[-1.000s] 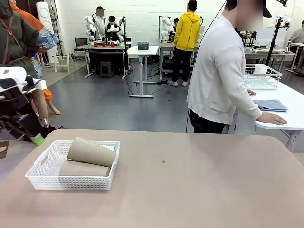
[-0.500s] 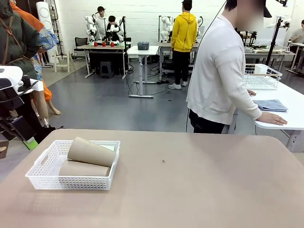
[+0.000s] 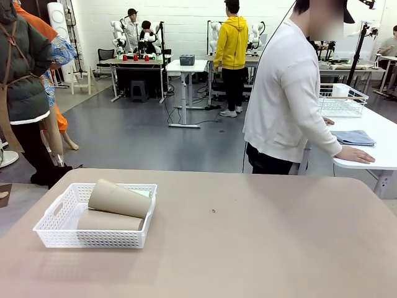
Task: Clean and organize the cups into the basket.
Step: Move the Organizing basket back to the left side of the table.
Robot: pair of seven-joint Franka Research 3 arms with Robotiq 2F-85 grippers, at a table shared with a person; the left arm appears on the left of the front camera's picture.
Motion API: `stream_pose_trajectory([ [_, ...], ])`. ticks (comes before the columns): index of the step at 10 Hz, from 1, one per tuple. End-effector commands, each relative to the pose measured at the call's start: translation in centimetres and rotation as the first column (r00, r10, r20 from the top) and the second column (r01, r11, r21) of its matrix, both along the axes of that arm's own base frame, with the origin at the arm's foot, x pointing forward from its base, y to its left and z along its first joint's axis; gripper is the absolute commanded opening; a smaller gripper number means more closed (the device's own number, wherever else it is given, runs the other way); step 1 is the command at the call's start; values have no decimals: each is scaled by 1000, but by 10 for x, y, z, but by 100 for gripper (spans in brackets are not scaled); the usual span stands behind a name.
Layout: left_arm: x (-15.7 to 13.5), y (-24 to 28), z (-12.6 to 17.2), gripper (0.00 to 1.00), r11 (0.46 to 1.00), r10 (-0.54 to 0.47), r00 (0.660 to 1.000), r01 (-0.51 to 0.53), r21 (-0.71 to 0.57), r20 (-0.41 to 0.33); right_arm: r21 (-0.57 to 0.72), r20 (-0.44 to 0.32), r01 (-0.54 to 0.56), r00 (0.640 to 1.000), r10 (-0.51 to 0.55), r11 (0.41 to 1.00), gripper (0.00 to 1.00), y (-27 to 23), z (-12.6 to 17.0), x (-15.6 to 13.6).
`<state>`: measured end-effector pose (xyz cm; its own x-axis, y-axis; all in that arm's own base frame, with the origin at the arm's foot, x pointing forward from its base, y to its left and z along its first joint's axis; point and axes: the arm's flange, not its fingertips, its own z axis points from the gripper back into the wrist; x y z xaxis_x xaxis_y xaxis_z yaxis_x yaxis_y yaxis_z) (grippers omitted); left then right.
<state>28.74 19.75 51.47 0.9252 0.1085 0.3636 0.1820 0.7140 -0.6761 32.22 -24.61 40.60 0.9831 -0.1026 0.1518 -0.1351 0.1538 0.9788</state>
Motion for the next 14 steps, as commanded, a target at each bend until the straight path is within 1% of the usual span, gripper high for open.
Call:
stream_pose_trajectory([
  [1,4,57,-12,100,962,65,996,-46,-271,59,-3,14,-4,1000,4,1000,100,0,0,1],
  [2,-2,84,-25,100,935,75,994,-43,-351,78,-3,14,-4,1000,4,1000,100,0,0,1],
  [3,-2,103,-38,100,926,50,995,-13,-377,89,-3,14,-4,1000,4,1000,100,0,0,1],
  [6,-1,134,-67,100,878,58,984,30,-477,169,-3,14,-4,1000,4,1000,100,0,0,1],
  [7,-2,136,-72,100,876,61,982,34,-481,180,-3,14,-4,1000,4,1000,100,0,0,1],
  [8,-2,136,-72,100,874,87,978,15,-485,187,-3,14,-4,1000,4,1000,100,0,0,1],
  [9,-1,129,-66,100,884,133,969,-21,-466,210,-3,14,-4,1000,4,1000,100,0,0,1],
  [10,-7,119,-75,100,873,81,982,13,-488,170,-3,14,-4,1000,4,1000,100,0,0,1],
  [14,-7,119,-75,100,873,81,982,13,-488,170,-3,14,-4,1000,4,1000,100,0,0,1],
])
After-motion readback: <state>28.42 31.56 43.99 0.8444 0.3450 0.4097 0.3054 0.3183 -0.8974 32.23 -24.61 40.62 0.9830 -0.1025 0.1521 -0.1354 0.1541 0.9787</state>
